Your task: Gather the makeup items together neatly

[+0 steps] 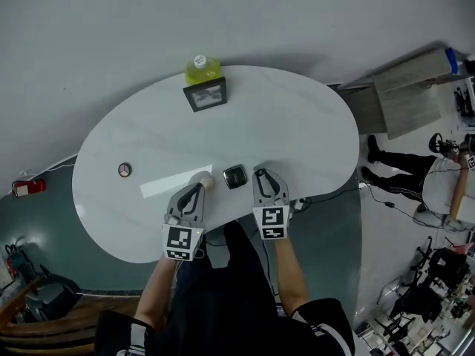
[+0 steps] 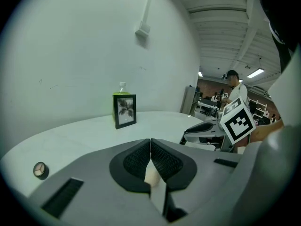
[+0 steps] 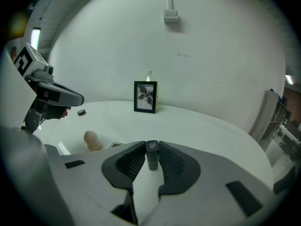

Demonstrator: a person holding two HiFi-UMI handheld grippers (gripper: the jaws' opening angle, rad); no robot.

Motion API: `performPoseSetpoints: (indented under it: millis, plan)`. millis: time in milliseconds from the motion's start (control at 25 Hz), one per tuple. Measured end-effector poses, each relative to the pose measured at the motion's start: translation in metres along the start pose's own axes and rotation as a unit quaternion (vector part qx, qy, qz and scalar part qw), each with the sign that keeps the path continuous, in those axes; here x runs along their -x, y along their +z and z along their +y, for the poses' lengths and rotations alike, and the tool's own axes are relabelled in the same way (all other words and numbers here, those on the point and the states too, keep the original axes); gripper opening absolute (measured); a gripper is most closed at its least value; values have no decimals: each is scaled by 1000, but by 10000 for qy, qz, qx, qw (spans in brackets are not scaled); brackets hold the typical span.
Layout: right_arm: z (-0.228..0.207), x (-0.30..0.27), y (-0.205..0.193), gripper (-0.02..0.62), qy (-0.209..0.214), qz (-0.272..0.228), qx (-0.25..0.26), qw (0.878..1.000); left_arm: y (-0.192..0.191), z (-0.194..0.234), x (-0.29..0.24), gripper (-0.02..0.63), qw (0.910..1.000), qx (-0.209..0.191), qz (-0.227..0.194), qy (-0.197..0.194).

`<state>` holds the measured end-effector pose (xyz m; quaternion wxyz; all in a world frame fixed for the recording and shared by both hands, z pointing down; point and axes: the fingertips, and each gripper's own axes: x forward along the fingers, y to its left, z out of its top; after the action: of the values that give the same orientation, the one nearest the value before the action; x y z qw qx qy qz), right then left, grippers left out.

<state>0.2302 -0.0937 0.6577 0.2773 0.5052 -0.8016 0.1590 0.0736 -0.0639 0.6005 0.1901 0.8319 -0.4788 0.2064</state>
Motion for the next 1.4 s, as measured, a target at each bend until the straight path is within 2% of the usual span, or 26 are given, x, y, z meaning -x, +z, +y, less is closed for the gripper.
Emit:
performPoseSetpoints:
  millis: [320,1080,1400]
  plan:
    - [-2,-9,-1,107,29,11,-76,10000,-9,9,-1,20,9999,75,78,124]
    - [-5,-9,-2,112,-62,-33,-281,9996,-12,7,-2,20,9998,108,106,112]
    - [-6,-7,3,121,-80,-101,-218,9997,-11,7,1,20,9998,106,68,135]
